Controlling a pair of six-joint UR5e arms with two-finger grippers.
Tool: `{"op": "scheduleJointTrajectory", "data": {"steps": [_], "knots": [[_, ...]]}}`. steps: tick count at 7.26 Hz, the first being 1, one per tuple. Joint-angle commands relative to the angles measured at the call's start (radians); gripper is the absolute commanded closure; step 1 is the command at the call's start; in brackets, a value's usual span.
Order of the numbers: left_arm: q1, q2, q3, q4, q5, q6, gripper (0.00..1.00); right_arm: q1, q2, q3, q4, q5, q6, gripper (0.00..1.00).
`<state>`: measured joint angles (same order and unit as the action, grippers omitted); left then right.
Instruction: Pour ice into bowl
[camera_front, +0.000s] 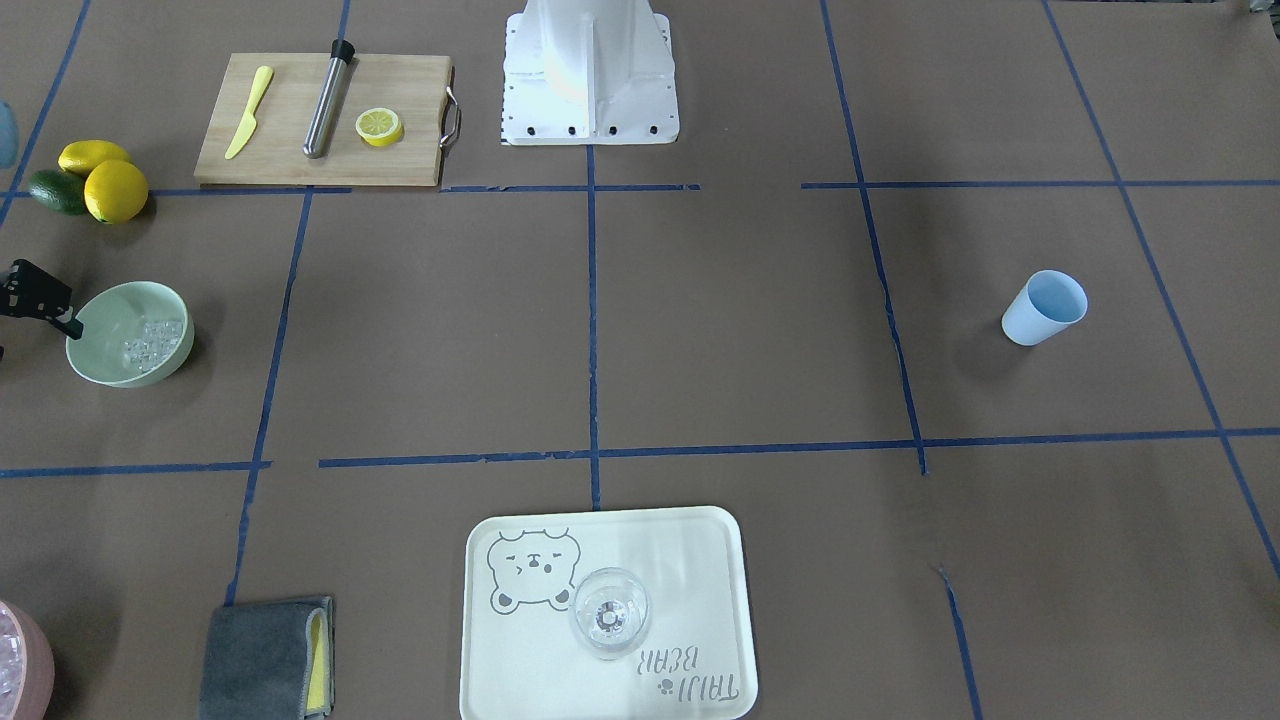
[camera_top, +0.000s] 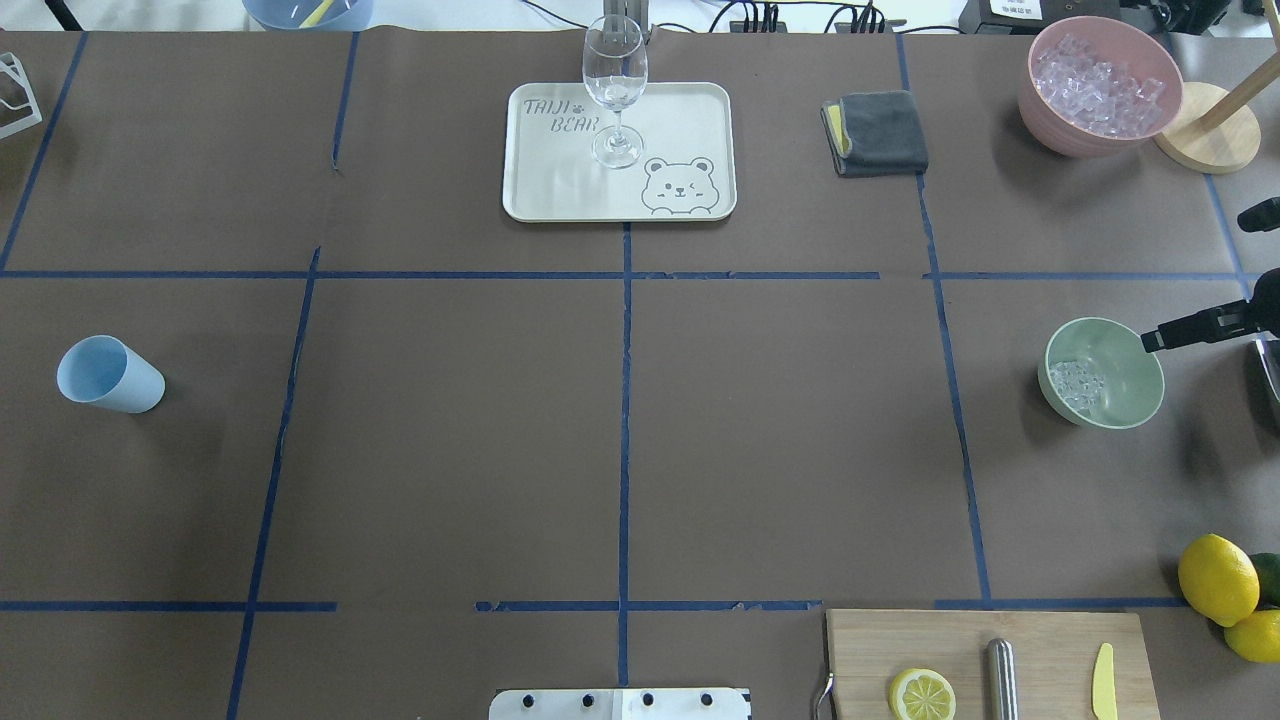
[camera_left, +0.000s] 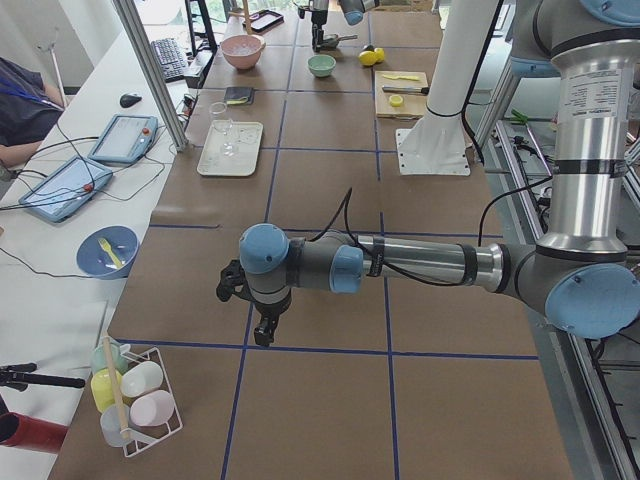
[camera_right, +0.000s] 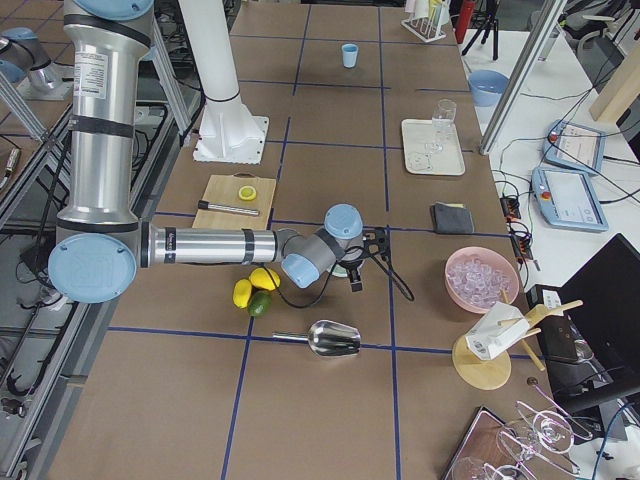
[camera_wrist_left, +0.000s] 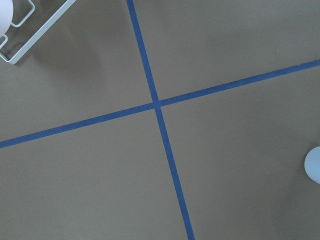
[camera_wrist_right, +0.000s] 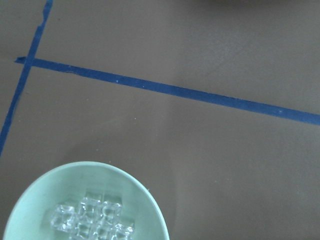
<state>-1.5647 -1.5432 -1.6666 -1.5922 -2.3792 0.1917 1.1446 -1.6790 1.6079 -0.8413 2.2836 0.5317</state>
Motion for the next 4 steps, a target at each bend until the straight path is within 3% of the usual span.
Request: {"op": "scheduleJointTrajectory", "data": {"steps": [1, 4], "knots": [[0.000, 0.000, 0.001, -0.002, 0.000, 0.000, 0.00, 0.119, -0.027, 0.003, -0.101, 0.002, -0.185, 0.00], [0.000, 0.002, 0.002, 0.001, 0.000, 0.002, 0.00, 0.318, -0.019, 0.026, -0.370, 0.000, -0.465, 0.00]]}}
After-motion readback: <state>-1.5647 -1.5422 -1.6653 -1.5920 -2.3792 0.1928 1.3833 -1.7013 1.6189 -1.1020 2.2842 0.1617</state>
